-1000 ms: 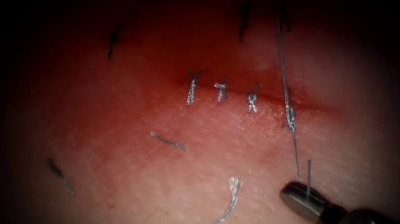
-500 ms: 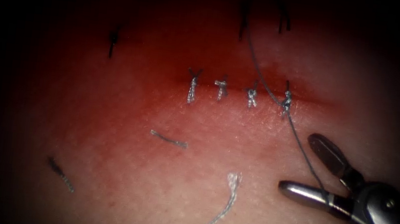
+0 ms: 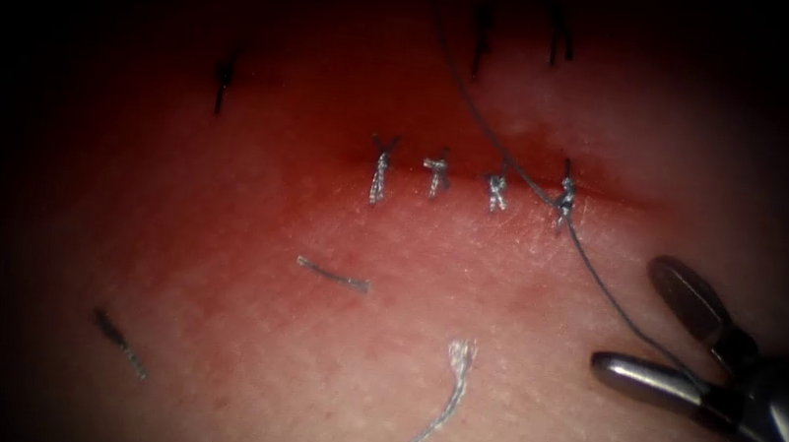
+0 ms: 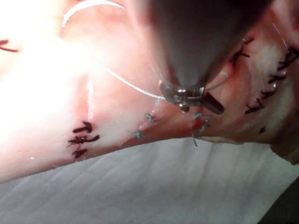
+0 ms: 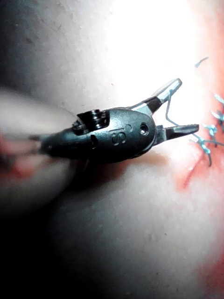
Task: Wound Closure
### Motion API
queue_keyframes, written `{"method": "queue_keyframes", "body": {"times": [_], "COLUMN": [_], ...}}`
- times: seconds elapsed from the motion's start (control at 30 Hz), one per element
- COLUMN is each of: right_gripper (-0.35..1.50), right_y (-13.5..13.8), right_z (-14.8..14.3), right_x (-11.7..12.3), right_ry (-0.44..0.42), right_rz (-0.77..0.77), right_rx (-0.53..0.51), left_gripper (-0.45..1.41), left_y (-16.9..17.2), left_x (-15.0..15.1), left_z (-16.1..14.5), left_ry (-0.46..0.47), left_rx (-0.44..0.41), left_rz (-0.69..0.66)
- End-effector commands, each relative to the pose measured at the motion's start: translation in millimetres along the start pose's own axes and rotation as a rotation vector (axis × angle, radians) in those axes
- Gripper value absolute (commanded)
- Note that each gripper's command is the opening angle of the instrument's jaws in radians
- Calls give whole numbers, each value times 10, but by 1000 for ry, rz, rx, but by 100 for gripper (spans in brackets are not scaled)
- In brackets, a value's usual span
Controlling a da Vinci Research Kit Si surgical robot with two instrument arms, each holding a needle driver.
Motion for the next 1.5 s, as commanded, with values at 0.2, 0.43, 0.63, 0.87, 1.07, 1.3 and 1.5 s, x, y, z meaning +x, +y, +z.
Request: {"method": "queue_keyframes", "body": {"times": [0.2, 0.43, 0.63, 0.87, 1.07, 1.3, 1.5], "right_gripper": [136, 136, 140, 146, 141, 138, 143], "right_y": [-4, -3, -1, -1, -3, -4, 2], "right_z": [8, 8, 8, 9, 2, 1, 8], "right_x": [-10, -18, -20, -18, -13, -12, -13], "right_ry": [4, -4, -14, -15, -11, -193, -171], "right_rz": [-9, -16, -24, -52, -203, -427, -448], "right_rx": [2, 8, 12, 38, 44, 80, 83], "left_gripper": [83, 91, 93, 108, 44, 37, 49], "left_y": [22, 58, 111, 176, 190, 205, 243], "left_x": [9, 20, 44, 53, 63, 71, 53], "left_z": [-68, -184, -266, -299, -278, -217, -185], "left_ry": [-44, -58, 56, 7, 53, 21, -30], "left_rx": [-65, -195, -397, -503, -539, -467, -537], "left_rz": [-71, -88, 38, 154, 218, 371, 463]}}
